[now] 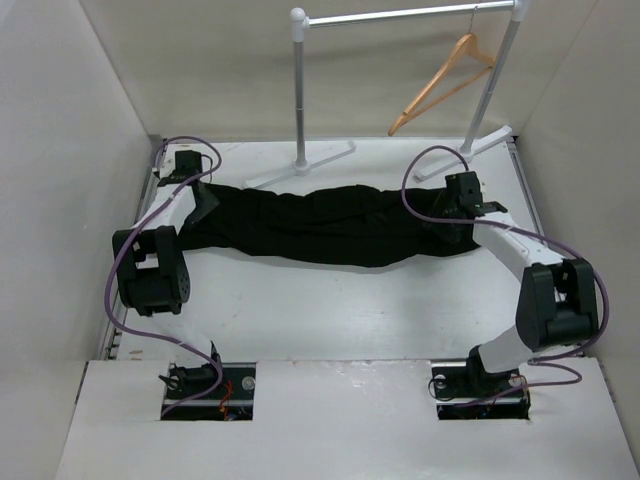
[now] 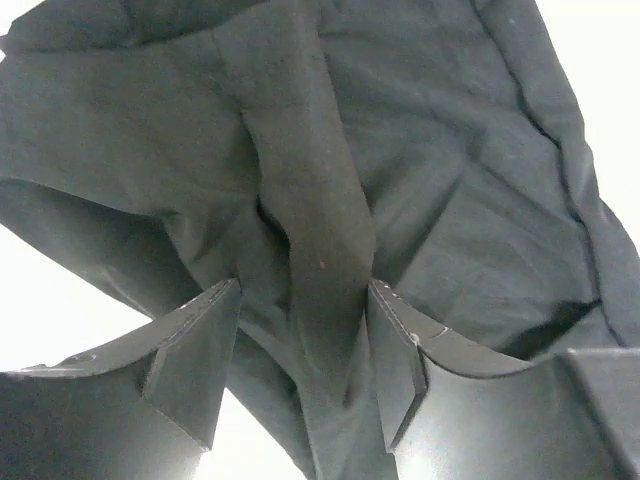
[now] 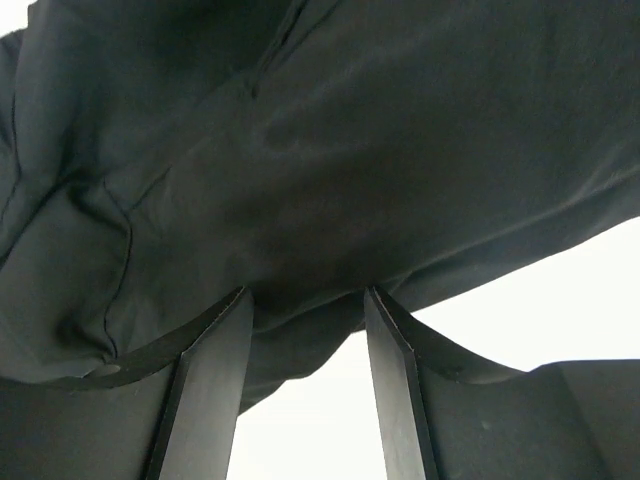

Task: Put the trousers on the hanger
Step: Fold the trousers at the center of the board.

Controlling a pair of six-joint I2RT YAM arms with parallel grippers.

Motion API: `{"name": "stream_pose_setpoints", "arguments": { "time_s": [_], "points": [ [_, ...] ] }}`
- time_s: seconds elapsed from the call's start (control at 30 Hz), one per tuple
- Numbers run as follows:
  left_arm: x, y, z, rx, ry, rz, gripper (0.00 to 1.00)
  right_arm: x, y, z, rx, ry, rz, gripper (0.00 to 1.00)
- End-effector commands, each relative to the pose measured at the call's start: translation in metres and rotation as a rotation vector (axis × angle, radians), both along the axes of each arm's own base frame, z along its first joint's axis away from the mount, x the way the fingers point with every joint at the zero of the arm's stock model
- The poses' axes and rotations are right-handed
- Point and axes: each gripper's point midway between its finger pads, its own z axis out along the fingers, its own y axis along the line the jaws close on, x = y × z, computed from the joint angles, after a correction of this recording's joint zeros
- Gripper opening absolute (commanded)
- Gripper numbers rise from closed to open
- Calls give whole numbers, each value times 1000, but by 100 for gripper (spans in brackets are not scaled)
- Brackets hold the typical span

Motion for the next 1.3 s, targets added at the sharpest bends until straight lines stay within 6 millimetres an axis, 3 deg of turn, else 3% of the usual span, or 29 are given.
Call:
{"name": "stream_pose_setpoints", "arguments": {
  "time_s": [0.0, 0.07, 0.2, 0.3, 0.4, 0.53, 0.67, 0.83, 1.13, 1.27],
  "points": [
    [-4, 8, 3, 50, 19, -11, 50, 24, -3, 18, -25, -61, 1, 54],
    [-6, 7, -2, 47, 28, -9, 44, 31, -2, 21, -24, -66, 0, 54],
    [-13, 9, -8, 44, 34, 16, 15, 38, -5, 6, -25, -23, -7, 46],
    [-13, 11, 8, 46, -23, 41, 5, 40, -15, 1, -26, -8, -39, 13],
    [-12, 14, 34, 63, -99, 61, 4, 49, -26, 19, -25, -57, -75, 3],
    [-11, 13, 66, 64, -181, 71, 3, 62, -32, 48, -13, -126, -98, 1],
    [-12, 21, 75, 83, -194, 96, 2, 77, -34, 59, -3, -150, -104, 3],
    [-6, 30, 68, 97, -170, 112, 2, 100, -39, 59, 34, -152, -122, 3],
    [52, 43, 59, 143, -157, 129, 2, 159, -38, 50, 76, -197, -127, 4],
    [71, 41, 40, 165, -119, 109, 10, 172, -38, 30, 75, -172, -155, 16]
  ]
}}
